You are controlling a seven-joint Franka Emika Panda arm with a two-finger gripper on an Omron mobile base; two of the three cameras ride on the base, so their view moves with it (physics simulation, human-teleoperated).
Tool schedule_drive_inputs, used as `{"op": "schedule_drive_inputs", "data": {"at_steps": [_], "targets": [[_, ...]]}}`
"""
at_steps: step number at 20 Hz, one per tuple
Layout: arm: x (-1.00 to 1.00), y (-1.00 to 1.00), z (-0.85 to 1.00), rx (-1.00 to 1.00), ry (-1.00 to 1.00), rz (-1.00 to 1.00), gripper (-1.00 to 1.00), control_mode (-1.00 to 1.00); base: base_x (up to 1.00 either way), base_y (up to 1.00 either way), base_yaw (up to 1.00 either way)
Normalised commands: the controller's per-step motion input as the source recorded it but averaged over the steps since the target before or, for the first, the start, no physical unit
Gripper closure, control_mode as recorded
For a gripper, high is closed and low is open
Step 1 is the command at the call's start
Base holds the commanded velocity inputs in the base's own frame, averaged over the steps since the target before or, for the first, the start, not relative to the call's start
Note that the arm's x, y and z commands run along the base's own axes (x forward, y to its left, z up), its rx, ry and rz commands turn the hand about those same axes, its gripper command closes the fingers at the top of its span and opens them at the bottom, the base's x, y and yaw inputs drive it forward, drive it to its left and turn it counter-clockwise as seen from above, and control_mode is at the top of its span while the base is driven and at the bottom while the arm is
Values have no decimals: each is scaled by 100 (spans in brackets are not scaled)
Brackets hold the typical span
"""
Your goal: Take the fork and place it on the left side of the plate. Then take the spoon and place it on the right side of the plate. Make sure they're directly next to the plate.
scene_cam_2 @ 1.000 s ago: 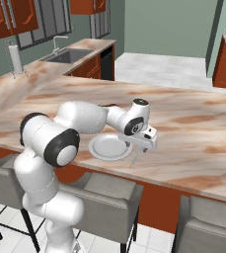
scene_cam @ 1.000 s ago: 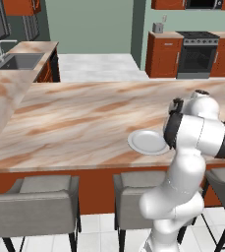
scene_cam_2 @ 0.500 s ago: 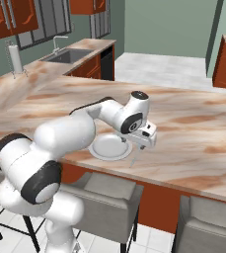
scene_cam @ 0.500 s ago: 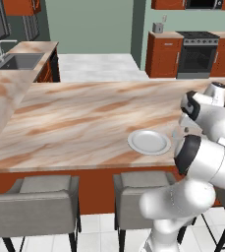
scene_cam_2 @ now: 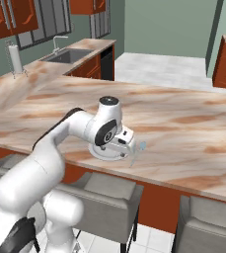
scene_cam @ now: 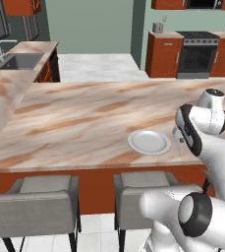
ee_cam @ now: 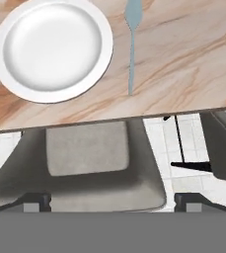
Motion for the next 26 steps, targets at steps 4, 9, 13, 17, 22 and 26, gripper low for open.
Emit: {"op": "schedule_drive_inputs", "data": {"at_steps": [4, 9, 13, 17, 22, 26], "targets": [[-63, 78, 6, -15, -7, 0, -100, -100, 0, 0, 0], [-55, 33, 25, -8, -14, 1, -100, -100, 0, 0, 0], [-44, 1, 45, 0, -26, 4, -100, -100, 0, 0, 0], [-47, 0, 55, 0, -37, 5, -100, -100, 0, 0, 0], [-30, 0, 37, 0, -22, 4, -100, 100, -18, 0, 1], [0, 0, 0, 0, 0, 0, -100, 100, -43, -4, -1]]}}
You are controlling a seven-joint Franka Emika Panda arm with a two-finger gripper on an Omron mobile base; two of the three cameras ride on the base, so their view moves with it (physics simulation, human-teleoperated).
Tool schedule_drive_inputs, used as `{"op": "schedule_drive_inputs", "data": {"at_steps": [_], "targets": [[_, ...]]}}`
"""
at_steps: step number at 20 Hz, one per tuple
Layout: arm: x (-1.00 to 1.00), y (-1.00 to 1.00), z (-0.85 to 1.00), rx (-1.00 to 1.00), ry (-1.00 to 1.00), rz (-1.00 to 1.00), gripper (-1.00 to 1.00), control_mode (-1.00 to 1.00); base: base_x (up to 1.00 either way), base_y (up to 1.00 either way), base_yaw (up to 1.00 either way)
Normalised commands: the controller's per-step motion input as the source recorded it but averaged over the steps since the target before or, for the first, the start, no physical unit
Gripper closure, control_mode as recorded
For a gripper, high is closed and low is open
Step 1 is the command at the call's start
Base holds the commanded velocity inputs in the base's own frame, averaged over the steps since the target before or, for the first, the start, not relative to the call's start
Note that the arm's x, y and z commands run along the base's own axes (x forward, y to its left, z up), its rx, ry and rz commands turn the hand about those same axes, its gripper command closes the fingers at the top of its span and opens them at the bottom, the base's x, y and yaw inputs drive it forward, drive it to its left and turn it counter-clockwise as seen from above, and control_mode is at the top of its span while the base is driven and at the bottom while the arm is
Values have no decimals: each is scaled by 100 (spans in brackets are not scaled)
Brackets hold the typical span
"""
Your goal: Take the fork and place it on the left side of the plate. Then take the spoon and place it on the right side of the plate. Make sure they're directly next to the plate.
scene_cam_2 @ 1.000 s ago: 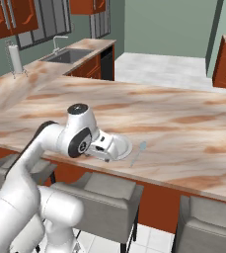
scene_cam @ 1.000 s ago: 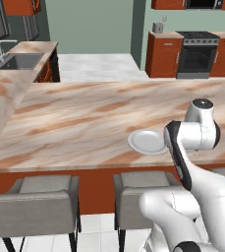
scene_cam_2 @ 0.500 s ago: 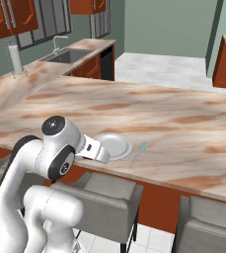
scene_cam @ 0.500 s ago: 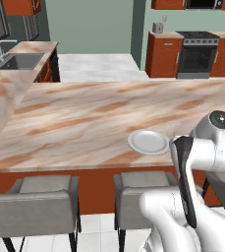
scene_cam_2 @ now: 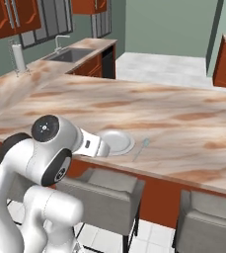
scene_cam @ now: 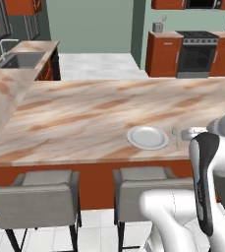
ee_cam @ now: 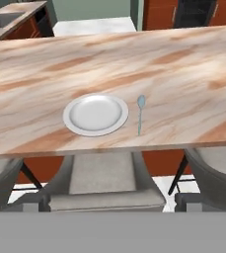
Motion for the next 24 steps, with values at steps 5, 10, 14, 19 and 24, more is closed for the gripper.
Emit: {"op": "schedule_drive_inputs", "data": {"at_steps": [5, 10, 14, 19, 24], "targets": [[0, 0, 0, 0, 0, 0, -100, 100, -20, -64, -18], [0, 0, 0, 0, 0, 0, -100, 100, 0, -94, -19], [0, 0, 0, 0, 0, 0, -100, 100, 0, -100, -18], [0, 0, 0, 0, 0, 0, -100, 100, 1, -100, -17], [0, 0, 0, 0, 0, 0, -100, 100, 12, -100, -14]]}}
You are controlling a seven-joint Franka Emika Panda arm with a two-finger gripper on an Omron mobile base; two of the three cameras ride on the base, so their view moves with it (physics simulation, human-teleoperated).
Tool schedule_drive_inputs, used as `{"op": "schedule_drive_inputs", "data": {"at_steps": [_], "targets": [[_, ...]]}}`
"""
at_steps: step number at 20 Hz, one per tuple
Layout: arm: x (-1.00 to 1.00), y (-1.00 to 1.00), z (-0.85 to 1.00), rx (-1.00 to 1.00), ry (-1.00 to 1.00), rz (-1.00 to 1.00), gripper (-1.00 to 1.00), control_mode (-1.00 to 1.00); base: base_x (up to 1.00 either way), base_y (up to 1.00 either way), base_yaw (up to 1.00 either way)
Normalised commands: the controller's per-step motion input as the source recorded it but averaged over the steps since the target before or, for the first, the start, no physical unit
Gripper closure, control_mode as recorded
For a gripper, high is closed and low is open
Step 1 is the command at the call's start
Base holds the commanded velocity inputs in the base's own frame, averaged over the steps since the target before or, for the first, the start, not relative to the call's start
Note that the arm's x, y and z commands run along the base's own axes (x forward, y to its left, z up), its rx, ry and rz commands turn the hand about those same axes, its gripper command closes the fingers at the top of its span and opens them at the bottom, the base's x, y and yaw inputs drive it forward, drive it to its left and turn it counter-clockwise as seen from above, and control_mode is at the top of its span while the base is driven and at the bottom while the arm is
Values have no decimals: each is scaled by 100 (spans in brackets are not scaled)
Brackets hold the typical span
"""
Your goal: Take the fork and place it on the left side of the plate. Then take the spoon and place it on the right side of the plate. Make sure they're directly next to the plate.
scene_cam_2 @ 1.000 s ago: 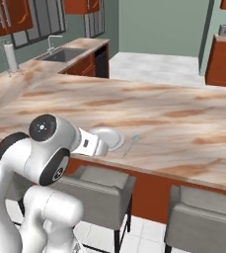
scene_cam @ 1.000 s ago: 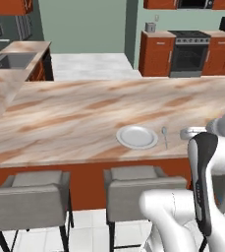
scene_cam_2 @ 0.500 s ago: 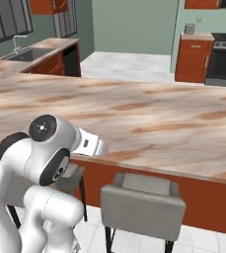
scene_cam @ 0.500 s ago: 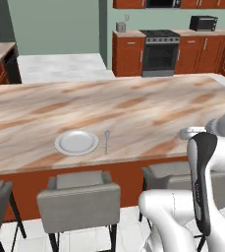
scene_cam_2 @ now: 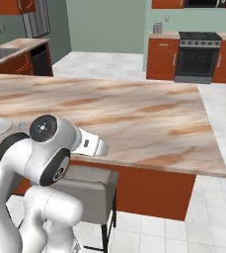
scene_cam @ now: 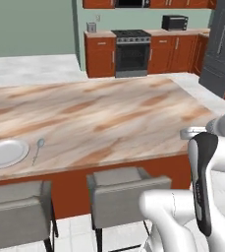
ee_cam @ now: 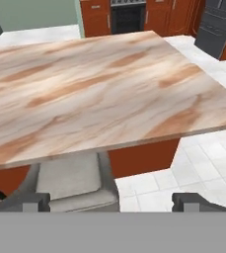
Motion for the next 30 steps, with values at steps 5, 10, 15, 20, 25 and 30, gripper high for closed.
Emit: {"op": "schedule_drive_inputs", "data": {"at_steps": [5, 10, 15, 20, 25, 30], "targets": [[0, 0, 0, 0, 0, 0, -100, 100, 33, -100, -12], [0, 0, 0, 0, 0, 0, -100, 100, 63, -100, -3], [0, 0, 0, 0, 0, 0, -100, 100, 75, -100, 0], [0, 0, 0, 0, 0, 0, -100, 100, 76, -100, 0], [0, 0, 0, 0, 0, 0, -100, 100, 65, -100, 0], [0, 0, 0, 0, 0, 0, -100, 100, 66, -100, 0]]}}
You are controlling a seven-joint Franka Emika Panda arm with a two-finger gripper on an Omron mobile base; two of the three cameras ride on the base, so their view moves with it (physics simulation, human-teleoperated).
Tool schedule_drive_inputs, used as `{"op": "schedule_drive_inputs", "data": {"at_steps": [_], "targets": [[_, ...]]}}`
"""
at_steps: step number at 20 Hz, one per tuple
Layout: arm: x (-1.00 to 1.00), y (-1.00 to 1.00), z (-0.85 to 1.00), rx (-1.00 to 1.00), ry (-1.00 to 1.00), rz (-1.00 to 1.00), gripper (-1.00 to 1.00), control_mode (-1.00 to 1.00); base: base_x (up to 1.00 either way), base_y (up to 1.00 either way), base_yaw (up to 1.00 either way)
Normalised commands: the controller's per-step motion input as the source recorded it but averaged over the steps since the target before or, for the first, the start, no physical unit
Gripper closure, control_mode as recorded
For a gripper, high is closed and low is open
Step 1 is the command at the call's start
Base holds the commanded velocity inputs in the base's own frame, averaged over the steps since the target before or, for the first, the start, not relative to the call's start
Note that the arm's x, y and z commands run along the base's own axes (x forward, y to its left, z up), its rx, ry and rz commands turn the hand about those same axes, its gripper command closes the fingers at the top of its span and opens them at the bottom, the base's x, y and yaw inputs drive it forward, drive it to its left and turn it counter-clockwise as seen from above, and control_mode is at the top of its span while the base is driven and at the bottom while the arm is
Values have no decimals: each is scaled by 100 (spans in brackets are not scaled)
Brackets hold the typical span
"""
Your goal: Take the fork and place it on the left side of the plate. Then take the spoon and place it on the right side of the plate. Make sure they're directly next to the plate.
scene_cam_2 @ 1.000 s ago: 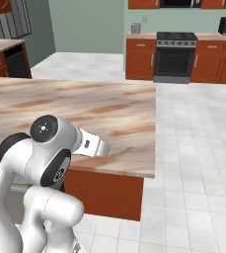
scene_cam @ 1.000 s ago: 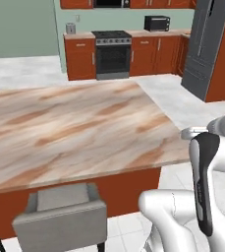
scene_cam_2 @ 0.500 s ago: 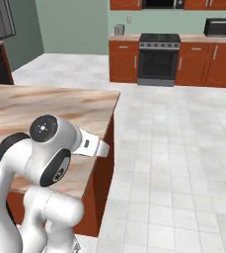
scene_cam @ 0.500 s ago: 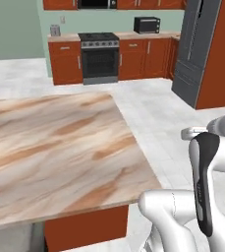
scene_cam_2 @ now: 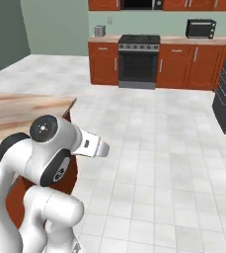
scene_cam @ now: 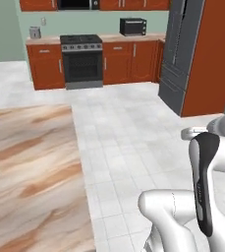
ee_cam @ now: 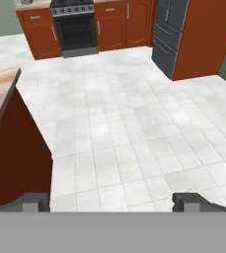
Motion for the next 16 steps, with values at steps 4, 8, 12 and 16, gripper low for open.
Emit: {"op": "schedule_drive_inputs", "data": {"at_steps": [4, 8, 12, 16], "targets": [[0, 0, 0, 0, 0, 0, -100, 100, 91, -95, 0], [0, 0, 0, 0, 0, 0, -100, 100, 100, -70, 0], [0, 0, 0, 0, 0, 0, -100, 100, 100, -38, -1], [0, 0, 0, 0, 0, 0, -100, 100, 100, -2, -12]]}}
